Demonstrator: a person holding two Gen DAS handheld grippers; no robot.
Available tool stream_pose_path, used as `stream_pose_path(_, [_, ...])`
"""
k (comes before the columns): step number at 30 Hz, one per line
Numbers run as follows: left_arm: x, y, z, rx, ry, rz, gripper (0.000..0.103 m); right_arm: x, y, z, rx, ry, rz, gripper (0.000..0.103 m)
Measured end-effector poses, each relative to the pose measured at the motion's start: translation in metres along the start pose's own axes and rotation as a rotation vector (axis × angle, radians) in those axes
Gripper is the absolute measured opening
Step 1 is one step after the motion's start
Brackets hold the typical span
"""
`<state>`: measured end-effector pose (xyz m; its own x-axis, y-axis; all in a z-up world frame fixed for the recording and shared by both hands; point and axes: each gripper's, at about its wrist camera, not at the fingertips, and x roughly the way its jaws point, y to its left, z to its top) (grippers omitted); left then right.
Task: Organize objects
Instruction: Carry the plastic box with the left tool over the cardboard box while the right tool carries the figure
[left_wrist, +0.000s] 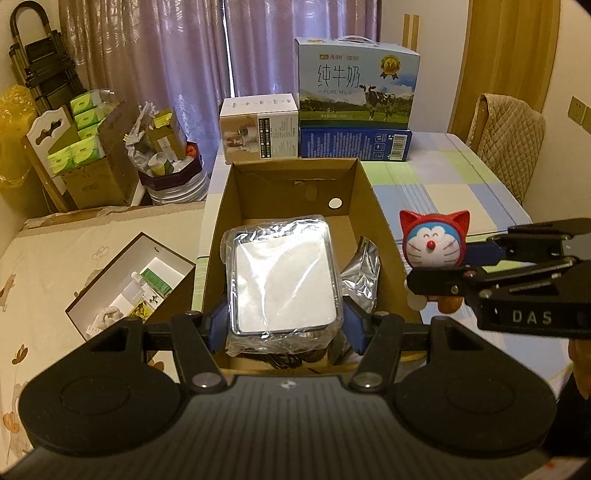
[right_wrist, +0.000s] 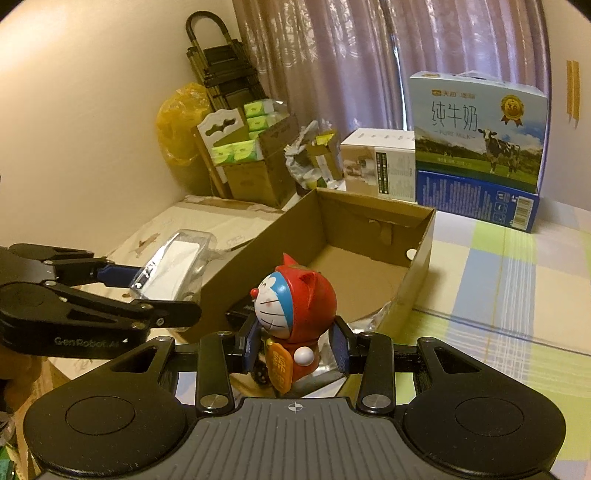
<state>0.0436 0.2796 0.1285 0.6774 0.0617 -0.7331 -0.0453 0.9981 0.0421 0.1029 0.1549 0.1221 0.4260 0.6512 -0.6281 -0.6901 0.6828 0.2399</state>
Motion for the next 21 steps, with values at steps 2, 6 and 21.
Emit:
stream_pose_path(2, [0.004, 0.002, 0.004, 0.006, 0.003, 0.0, 0.057, 0.004, -0.004, 0.004, 0.005, -0.001, -0.006, 0.037])
stream_pose_path(6, [0.016, 0.006, 0.013, 0.021, 0.013, 0.0, 0.057, 0.012, -0.016, 0.014, 0.026, -0.003, -0.015, 0.037])
stream_pose_path(21, [0.08, 0.012, 0.05, 0.056, 0.055, -0.032, 0.057, 0.063, -0.052, 0.05, 0.077, 0.026, -0.02, 0.037])
